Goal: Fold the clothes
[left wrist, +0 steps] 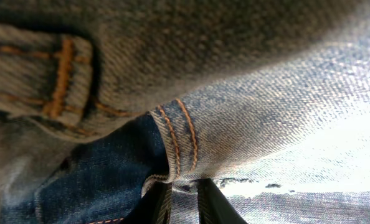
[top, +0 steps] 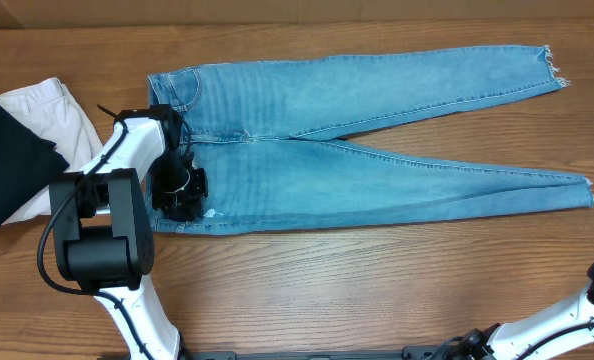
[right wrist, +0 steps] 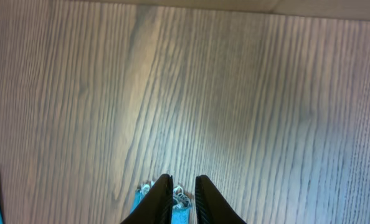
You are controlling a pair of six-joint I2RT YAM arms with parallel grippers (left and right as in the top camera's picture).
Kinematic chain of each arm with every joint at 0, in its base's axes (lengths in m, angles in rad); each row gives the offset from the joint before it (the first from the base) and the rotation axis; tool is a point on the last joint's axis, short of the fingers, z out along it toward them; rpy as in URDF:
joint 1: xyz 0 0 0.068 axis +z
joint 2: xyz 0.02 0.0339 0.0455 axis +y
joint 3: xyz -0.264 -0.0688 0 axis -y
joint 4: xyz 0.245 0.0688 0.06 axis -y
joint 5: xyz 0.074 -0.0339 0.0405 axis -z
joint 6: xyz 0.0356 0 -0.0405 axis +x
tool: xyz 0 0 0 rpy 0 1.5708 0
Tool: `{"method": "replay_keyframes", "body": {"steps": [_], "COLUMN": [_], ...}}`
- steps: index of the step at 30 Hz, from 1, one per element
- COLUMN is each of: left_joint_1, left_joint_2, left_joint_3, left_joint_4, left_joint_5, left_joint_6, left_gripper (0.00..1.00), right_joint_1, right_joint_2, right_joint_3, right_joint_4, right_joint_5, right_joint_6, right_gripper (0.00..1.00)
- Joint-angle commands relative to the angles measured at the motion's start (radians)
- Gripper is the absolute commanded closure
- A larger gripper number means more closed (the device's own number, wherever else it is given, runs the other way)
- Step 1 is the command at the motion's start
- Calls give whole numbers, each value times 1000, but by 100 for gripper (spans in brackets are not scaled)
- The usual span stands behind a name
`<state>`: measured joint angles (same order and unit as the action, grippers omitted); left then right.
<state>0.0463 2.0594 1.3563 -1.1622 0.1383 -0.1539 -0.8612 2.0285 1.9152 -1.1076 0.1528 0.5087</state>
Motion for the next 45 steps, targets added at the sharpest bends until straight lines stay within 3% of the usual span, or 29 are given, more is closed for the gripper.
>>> {"method": "replay_keyframes", "body": {"steps": [1,6,12,23,30,39,45], "left_joint_1": [5,5,5,5,5,6,6], "left_joint_2": [14,14,14,14,14,14,14], "left_joint_3": [-19,-19,-19,-19,-19,-19,-19], "left_joint_4": [-4,-4,-3,-4,-3,-3,-3], "left_joint_5": [-63,-63,-63,-60,-60,-60,-60], "left_joint_6": [-3,-3,-3,-3,-3,-3,-3], "left_gripper": [81,81,81,78,77,77,77], "right_joint_1": [29,63,172,489,618,665,663], "right_joint_2": [-9,-8,-8,-8,-8,-8,-8], "right_joint_3": [27,27,-10,-263,-385,-531,-602], "right_joint_4": [0,-18,-125,-163,-156,-67,-28], "right_joint_5": [-113,-377,-393,-469,-468,-462,-256], "right_joint_6": [-3,-187,-274,-483,-483,-447,-307], "right_gripper": [84,83,82,83,83,82,83]}}
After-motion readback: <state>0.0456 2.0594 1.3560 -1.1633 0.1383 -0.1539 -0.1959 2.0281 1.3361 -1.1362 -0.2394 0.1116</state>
